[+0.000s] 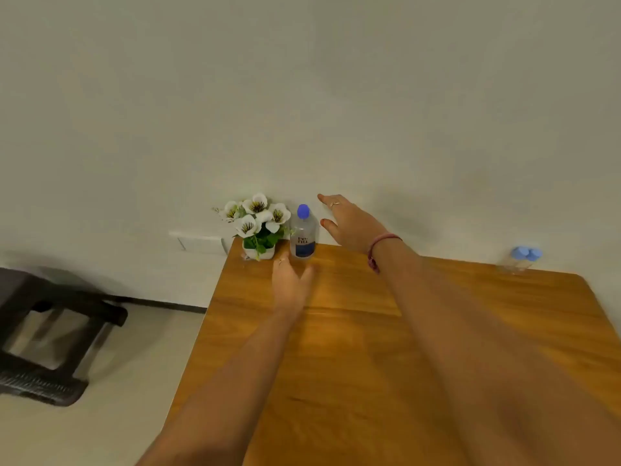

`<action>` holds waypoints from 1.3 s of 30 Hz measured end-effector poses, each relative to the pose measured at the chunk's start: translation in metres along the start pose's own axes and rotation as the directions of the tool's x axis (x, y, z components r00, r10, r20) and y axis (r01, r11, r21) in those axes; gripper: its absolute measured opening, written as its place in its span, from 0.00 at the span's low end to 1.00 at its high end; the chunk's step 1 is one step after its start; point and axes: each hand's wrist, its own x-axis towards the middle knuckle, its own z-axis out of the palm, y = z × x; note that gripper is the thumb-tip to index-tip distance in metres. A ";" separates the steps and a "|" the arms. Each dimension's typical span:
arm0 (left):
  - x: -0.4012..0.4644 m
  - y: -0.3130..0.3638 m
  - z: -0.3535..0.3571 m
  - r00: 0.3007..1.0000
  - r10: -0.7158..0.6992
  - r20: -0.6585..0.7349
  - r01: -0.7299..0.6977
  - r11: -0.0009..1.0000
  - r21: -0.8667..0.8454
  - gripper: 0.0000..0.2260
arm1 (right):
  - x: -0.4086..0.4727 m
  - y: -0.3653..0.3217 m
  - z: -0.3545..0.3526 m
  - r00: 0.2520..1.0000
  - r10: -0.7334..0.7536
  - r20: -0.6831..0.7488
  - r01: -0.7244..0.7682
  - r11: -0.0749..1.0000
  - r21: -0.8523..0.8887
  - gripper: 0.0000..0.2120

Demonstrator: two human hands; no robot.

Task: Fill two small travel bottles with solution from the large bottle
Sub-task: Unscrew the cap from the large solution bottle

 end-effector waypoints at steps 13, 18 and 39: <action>0.071 -0.012 0.032 0.998 -0.057 -0.038 0.051 0.989 -0.140 0.32 | 0.062 0.008 0.028 0.994 0.009 0.113 -0.006 1.000 -0.027 0.24; 0.083 -0.011 0.041 0.997 -0.054 -0.048 0.042 0.976 -0.212 0.30 | 0.071 0.009 0.025 0.991 0.014 0.132 -0.022 0.998 0.065 0.22; -0.014 -0.016 0.061 0.996 -0.023 0.087 0.044 0.968 -0.247 0.33 | -0.045 0.029 -0.001 0.989 -0.020 0.145 0.021 1.000 -0.006 0.14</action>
